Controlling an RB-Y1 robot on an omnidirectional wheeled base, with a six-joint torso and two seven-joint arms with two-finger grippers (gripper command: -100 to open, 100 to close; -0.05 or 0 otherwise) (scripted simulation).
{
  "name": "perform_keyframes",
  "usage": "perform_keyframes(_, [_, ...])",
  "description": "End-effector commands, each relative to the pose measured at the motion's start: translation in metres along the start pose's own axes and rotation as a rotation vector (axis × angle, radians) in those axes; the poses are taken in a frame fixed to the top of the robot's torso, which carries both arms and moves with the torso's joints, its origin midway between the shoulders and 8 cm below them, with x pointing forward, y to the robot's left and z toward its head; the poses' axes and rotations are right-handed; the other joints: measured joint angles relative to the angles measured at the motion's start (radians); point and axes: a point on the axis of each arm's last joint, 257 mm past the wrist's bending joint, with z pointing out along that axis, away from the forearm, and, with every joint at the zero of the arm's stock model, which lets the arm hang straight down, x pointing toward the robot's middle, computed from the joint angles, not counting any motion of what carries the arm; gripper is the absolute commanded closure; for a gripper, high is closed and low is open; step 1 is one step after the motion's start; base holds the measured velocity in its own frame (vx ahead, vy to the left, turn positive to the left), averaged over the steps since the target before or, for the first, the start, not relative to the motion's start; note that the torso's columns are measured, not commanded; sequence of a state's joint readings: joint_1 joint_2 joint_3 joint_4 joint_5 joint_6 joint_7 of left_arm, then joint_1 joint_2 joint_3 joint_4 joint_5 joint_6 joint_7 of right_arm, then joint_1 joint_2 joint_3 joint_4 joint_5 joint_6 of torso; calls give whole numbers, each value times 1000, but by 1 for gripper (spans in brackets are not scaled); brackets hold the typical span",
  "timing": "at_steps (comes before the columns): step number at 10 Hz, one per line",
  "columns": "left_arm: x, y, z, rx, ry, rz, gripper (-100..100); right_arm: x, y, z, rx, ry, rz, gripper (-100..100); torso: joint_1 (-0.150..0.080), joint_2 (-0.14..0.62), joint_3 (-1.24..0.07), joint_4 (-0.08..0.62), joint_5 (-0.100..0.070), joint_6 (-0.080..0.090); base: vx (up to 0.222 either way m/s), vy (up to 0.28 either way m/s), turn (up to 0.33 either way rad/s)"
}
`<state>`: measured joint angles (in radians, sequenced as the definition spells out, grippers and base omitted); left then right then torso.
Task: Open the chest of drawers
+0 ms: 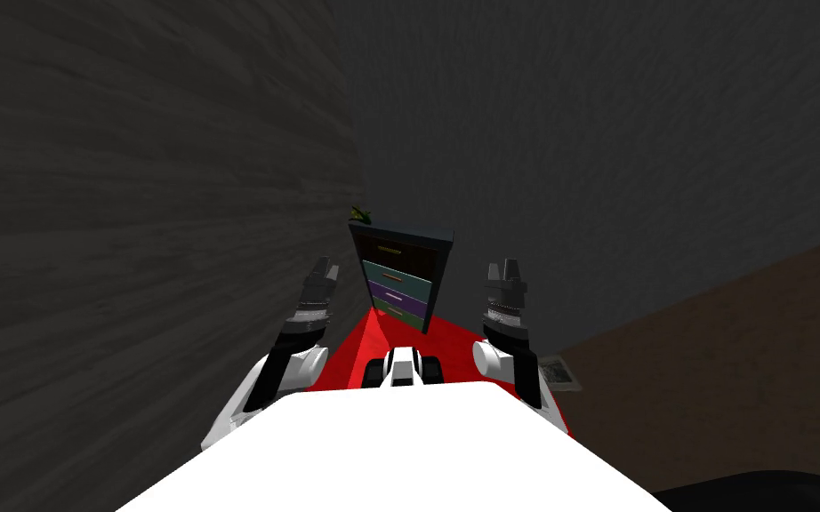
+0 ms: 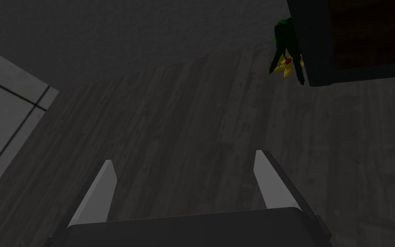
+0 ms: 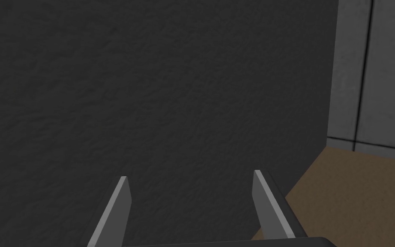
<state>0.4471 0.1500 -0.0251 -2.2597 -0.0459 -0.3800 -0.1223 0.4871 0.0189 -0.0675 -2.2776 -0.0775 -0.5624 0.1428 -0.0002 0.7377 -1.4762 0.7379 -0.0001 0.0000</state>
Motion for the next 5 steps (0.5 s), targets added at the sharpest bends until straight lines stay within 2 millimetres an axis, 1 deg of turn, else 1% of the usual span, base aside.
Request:
perform_keyframes(1, [9,10,5,-44,38,-3,-100,0,0,0,0,0,0,0,0,0,0,0,0,0,33,12,-102])
perform_keyframes(5, [19,25,14,-112,71,-22,-100,0,0,0,0,0,0,0,0,0,0,0,0,0,37,15,-116])
